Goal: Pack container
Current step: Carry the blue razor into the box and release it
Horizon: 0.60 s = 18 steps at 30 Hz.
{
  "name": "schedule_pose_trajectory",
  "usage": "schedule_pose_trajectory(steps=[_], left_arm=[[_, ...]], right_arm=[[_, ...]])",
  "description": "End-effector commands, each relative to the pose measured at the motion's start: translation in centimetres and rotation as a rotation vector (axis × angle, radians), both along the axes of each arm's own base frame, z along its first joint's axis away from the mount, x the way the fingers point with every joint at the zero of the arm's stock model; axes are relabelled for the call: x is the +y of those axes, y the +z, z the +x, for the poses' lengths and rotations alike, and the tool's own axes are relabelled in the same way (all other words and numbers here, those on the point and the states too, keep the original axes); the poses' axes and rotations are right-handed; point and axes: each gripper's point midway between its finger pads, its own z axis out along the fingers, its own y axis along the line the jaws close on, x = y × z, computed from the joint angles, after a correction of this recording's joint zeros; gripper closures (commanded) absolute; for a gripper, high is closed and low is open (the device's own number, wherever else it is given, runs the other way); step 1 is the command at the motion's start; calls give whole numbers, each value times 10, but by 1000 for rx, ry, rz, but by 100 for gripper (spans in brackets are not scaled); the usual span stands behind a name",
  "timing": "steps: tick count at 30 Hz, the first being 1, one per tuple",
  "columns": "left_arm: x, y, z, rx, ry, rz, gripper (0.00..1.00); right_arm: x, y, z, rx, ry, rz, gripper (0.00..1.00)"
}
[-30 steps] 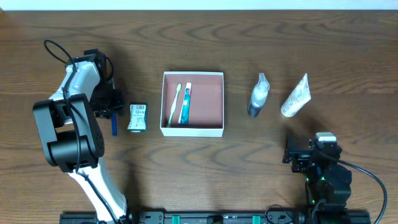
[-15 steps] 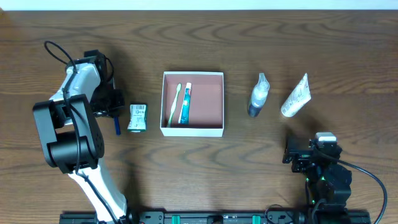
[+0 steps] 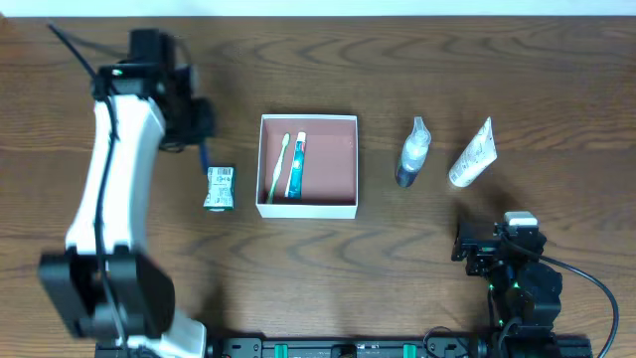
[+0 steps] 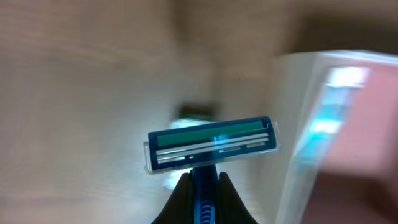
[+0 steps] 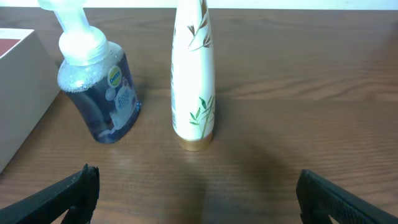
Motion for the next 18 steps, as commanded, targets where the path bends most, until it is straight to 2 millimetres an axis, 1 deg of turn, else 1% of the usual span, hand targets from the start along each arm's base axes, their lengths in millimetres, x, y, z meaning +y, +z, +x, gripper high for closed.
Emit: schedule_pose_trajectory(steps=[1, 3, 5, 7, 10, 13, 15, 18], left_arm=[[-59, 17, -2, -58, -120, -68, 94], [-87, 13, -3, -64, -171, -77, 94], [-110, 0, -4, -57, -212, -72, 94], [-123, -17, -3, -42, -217, -42, 94], [-136, -43, -3, -3, -226, 0, 94], [-144, -71, -4, 57, -234, 21, 94], [-145, -87, -5, 98, -222, 28, 94], [-144, -105, -7, 144, -197, 40, 94]], right_arm=[[3, 0, 0, -4, 17, -8, 1], [3, 0, 0, -4, 17, -8, 1], [3, 0, 0, -4, 17, -8, 1], [3, 0, 0, -4, 17, -8, 1], [3, 0, 0, -4, 17, -8, 1], [3, 0, 0, -4, 17, -8, 1], [3, 0, 0, -4, 17, -8, 1], [3, 0, 0, -4, 17, -8, 1]])
